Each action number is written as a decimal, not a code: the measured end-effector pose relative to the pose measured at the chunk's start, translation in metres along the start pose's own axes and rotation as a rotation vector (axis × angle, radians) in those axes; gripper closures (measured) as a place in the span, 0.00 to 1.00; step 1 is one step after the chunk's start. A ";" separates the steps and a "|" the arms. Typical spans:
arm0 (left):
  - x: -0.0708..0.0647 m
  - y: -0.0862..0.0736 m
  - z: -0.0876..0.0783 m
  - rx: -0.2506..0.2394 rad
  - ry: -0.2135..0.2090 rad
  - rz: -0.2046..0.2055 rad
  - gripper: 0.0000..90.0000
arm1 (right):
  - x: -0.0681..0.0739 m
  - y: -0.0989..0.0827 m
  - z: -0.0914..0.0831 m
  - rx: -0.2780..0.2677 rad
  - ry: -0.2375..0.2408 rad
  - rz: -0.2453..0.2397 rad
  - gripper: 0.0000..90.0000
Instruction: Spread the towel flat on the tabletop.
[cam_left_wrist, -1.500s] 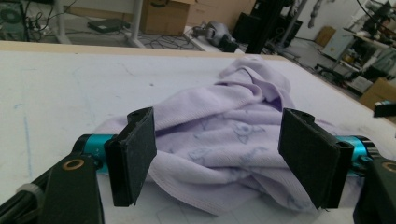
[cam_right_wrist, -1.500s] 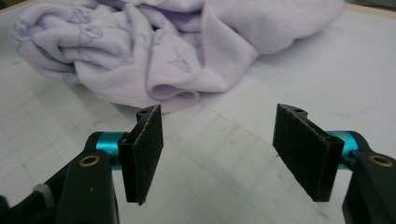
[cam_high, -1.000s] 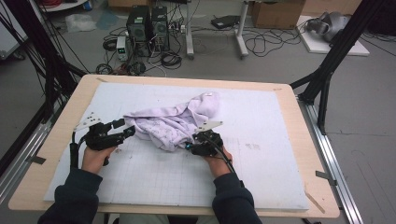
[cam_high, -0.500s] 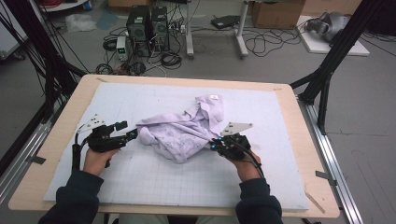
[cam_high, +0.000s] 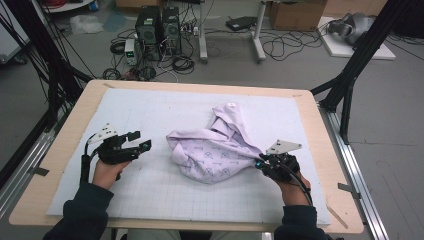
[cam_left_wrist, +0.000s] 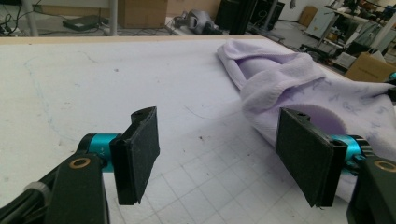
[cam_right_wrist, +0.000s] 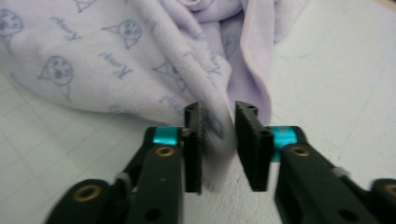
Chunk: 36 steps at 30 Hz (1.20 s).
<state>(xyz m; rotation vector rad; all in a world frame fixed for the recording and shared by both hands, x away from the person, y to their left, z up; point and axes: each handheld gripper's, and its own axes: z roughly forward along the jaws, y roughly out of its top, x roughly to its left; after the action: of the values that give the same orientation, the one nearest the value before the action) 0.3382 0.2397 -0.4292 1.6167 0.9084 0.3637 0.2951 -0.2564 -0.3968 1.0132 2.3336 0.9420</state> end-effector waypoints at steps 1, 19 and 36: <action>-0.001 0.000 0.001 0.002 -0.002 0.003 0.34 | 0.001 0.000 -0.001 -0.017 -0.001 0.001 0.74; -0.005 -0.001 0.004 0.001 -0.031 0.013 0.34 | 0.029 0.052 0.056 -0.051 0.112 -0.087 0.53; -0.006 -0.001 0.006 0.000 -0.040 0.025 0.34 | 0.018 0.104 0.099 -0.083 0.043 -0.128 0.96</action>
<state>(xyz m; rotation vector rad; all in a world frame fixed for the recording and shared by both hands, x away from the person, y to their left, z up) 0.3379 0.2314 -0.4304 1.6315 0.8585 0.3469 0.3922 -0.1488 -0.3908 0.8081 2.3418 1.0104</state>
